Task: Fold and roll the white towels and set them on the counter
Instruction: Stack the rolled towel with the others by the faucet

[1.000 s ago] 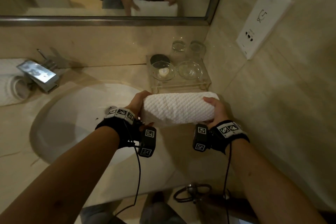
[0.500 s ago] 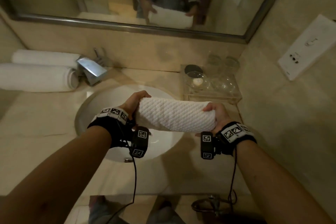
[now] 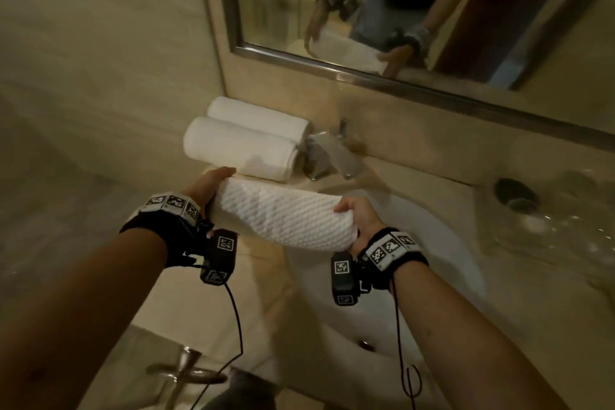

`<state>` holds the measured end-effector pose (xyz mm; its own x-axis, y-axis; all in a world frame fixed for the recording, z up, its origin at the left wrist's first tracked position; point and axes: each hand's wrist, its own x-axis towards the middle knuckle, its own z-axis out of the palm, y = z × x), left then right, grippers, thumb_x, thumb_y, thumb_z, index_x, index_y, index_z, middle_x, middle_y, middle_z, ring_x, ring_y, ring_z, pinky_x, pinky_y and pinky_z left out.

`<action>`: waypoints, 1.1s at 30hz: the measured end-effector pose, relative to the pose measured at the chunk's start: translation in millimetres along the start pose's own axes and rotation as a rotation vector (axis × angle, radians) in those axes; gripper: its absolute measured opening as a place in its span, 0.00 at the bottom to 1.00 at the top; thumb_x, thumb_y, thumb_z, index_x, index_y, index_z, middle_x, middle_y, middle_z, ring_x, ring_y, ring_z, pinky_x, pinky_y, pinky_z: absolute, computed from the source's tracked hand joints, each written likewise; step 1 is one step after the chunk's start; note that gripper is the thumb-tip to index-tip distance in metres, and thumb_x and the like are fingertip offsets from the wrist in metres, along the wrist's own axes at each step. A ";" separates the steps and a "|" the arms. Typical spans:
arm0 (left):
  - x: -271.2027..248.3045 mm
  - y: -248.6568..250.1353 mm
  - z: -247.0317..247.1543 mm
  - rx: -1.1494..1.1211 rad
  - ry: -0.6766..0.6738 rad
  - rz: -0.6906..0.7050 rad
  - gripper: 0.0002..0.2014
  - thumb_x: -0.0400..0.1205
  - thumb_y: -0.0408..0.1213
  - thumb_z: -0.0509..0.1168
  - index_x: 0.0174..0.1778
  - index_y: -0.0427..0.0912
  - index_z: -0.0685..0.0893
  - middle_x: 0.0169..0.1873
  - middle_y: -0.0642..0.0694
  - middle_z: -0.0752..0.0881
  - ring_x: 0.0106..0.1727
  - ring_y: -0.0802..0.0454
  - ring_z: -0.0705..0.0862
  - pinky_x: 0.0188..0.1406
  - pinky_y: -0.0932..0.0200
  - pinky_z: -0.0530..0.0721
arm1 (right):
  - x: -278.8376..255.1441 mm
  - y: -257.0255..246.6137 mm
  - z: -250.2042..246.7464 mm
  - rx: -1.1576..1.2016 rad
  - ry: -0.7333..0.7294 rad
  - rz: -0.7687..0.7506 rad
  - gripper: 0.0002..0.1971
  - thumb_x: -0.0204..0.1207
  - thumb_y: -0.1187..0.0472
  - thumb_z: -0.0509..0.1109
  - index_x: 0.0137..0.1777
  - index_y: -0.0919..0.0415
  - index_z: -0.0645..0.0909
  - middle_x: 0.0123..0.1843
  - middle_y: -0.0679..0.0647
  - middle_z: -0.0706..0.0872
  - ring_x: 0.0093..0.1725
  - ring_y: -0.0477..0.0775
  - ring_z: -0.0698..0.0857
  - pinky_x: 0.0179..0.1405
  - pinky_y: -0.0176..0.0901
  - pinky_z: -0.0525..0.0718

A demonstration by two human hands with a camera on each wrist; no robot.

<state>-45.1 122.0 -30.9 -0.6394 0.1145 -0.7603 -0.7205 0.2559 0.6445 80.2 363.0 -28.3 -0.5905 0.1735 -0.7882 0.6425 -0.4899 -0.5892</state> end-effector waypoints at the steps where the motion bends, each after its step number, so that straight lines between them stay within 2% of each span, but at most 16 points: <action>1: 5.9 7.4 -19.8 -0.041 0.024 0.004 0.21 0.75 0.60 0.64 0.39 0.42 0.81 0.43 0.36 0.85 0.48 0.37 0.83 0.63 0.40 0.75 | 8.8 -2.4 23.6 -0.004 -0.014 0.003 0.17 0.68 0.64 0.63 0.56 0.65 0.81 0.47 0.64 0.87 0.42 0.65 0.85 0.39 0.51 0.84; 4: 26.1 27.7 -60.2 -0.101 0.057 0.033 0.18 0.81 0.55 0.60 0.40 0.41 0.79 0.38 0.39 0.82 0.40 0.40 0.81 0.55 0.47 0.77 | 34.0 -8.3 81.0 -0.010 0.009 -0.009 0.15 0.65 0.66 0.64 0.52 0.67 0.81 0.49 0.65 0.87 0.43 0.66 0.85 0.42 0.53 0.84; 6: 43.7 38.6 -76.8 -0.141 0.090 0.036 0.18 0.83 0.52 0.59 0.38 0.40 0.78 0.35 0.40 0.80 0.36 0.41 0.79 0.42 0.53 0.76 | 50.7 -10.7 112.0 0.027 0.034 -0.027 0.15 0.63 0.66 0.65 0.50 0.68 0.82 0.51 0.65 0.87 0.45 0.66 0.86 0.44 0.53 0.86; 8: 61.1 49.0 -89.5 -0.145 0.139 0.030 0.17 0.83 0.50 0.58 0.38 0.40 0.78 0.34 0.40 0.78 0.35 0.43 0.77 0.37 0.56 0.73 | 78.3 -9.7 134.5 0.042 0.089 -0.048 0.24 0.50 0.62 0.72 0.49 0.68 0.84 0.53 0.65 0.88 0.47 0.68 0.87 0.50 0.60 0.86; 10: 71.9 50.5 -88.5 -0.146 0.143 0.024 0.17 0.80 0.51 0.60 0.46 0.39 0.80 0.42 0.40 0.81 0.44 0.39 0.80 0.46 0.51 0.79 | 119.5 -1.0 130.0 0.016 0.189 -0.090 0.36 0.29 0.54 0.75 0.46 0.66 0.87 0.53 0.64 0.89 0.50 0.69 0.88 0.56 0.69 0.84; 11: 83.2 49.6 -89.2 -0.133 0.158 0.019 0.20 0.78 0.53 0.62 0.54 0.40 0.81 0.51 0.40 0.82 0.54 0.38 0.81 0.55 0.46 0.81 | 137.1 3.3 130.5 -0.017 0.230 -0.103 0.37 0.25 0.52 0.74 0.43 0.63 0.87 0.53 0.62 0.89 0.50 0.69 0.88 0.57 0.70 0.83; 13: 103.0 47.0 -86.7 -0.019 0.209 0.037 0.26 0.75 0.54 0.63 0.65 0.43 0.80 0.60 0.39 0.81 0.60 0.37 0.81 0.60 0.46 0.80 | 137.1 -1.4 138.7 -0.064 0.306 -0.131 0.27 0.33 0.52 0.72 0.37 0.61 0.85 0.51 0.60 0.89 0.48 0.66 0.87 0.55 0.64 0.85; 16: 111.1 48.5 -81.6 0.415 0.281 0.090 0.24 0.76 0.47 0.66 0.68 0.48 0.74 0.60 0.37 0.82 0.53 0.38 0.82 0.48 0.54 0.79 | 124.3 -16.5 149.5 -0.109 0.442 -0.216 0.13 0.53 0.59 0.70 0.37 0.63 0.76 0.39 0.55 0.81 0.35 0.60 0.80 0.35 0.48 0.78; 18: 115.8 51.3 -80.2 0.468 0.266 0.111 0.26 0.80 0.42 0.65 0.74 0.47 0.69 0.66 0.33 0.79 0.61 0.34 0.82 0.46 0.55 0.80 | 134.1 -19.2 147.8 -0.103 0.414 -0.258 0.21 0.51 0.58 0.71 0.46 0.63 0.75 0.44 0.55 0.82 0.40 0.60 0.81 0.40 0.50 0.78; 20: 116.8 53.4 -81.4 0.502 0.255 0.114 0.28 0.79 0.41 0.66 0.76 0.49 0.67 0.66 0.34 0.78 0.61 0.34 0.81 0.51 0.52 0.80 | 162.1 -11.2 137.5 -0.075 0.354 -0.239 0.32 0.44 0.50 0.74 0.51 0.62 0.79 0.56 0.57 0.85 0.52 0.63 0.84 0.55 0.59 0.82; 22: 115.5 53.9 -82.6 0.242 0.263 0.024 0.29 0.75 0.51 0.69 0.72 0.46 0.75 0.61 0.36 0.82 0.59 0.36 0.83 0.53 0.53 0.78 | 180.7 -3.7 128.6 -0.063 0.310 -0.181 0.35 0.43 0.44 0.75 0.55 0.57 0.83 0.62 0.56 0.85 0.60 0.64 0.83 0.64 0.64 0.79; 24: 128.8 46.7 -86.3 -0.047 0.267 -0.096 0.36 0.64 0.66 0.71 0.61 0.44 0.84 0.53 0.39 0.86 0.53 0.38 0.85 0.59 0.49 0.81 | 173.8 -5.1 132.7 -0.053 0.288 -0.176 0.33 0.47 0.43 0.76 0.55 0.56 0.85 0.64 0.54 0.84 0.62 0.62 0.82 0.67 0.62 0.77; 26: 168.0 26.4 -95.8 -0.200 0.194 -0.065 0.46 0.53 0.71 0.75 0.62 0.45 0.83 0.56 0.42 0.86 0.56 0.38 0.86 0.58 0.42 0.84 | 165.6 -8.7 138.3 -0.024 0.271 -0.199 0.33 0.45 0.43 0.75 0.53 0.56 0.86 0.64 0.56 0.85 0.63 0.63 0.82 0.68 0.62 0.77; 28: 219.1 -4.1 -107.2 -0.256 0.125 -0.068 0.55 0.43 0.72 0.78 0.67 0.47 0.81 0.62 0.44 0.84 0.61 0.39 0.85 0.56 0.38 0.84 | 160.2 -10.0 143.7 -0.014 0.257 -0.220 0.35 0.43 0.44 0.74 0.54 0.57 0.86 0.64 0.56 0.85 0.63 0.63 0.83 0.69 0.62 0.78; 30: 247.7 -20.9 -113.5 -0.297 0.065 -0.118 0.51 0.43 0.68 0.81 0.64 0.51 0.84 0.62 0.44 0.86 0.61 0.37 0.85 0.58 0.34 0.81 | 160.8 -10.8 147.2 0.008 0.235 -0.228 0.37 0.46 0.45 0.74 0.61 0.57 0.84 0.62 0.56 0.86 0.61 0.63 0.84 0.67 0.61 0.79; 33: 228.7 -7.4 -102.7 -0.306 0.018 -0.123 0.47 0.46 0.64 0.82 0.62 0.48 0.85 0.58 0.41 0.88 0.59 0.35 0.85 0.61 0.32 0.78 | 164.3 -12.2 148.2 0.000 0.207 -0.207 0.43 0.49 0.43 0.76 0.68 0.54 0.78 0.67 0.54 0.84 0.63 0.62 0.83 0.67 0.61 0.79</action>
<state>-213.5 47.7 -201.2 -0.5450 0.0830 -0.8343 -0.8383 -0.0342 0.5442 -97.0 270.9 -124.3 -0.5966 0.4404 -0.6709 0.5188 -0.4261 -0.7411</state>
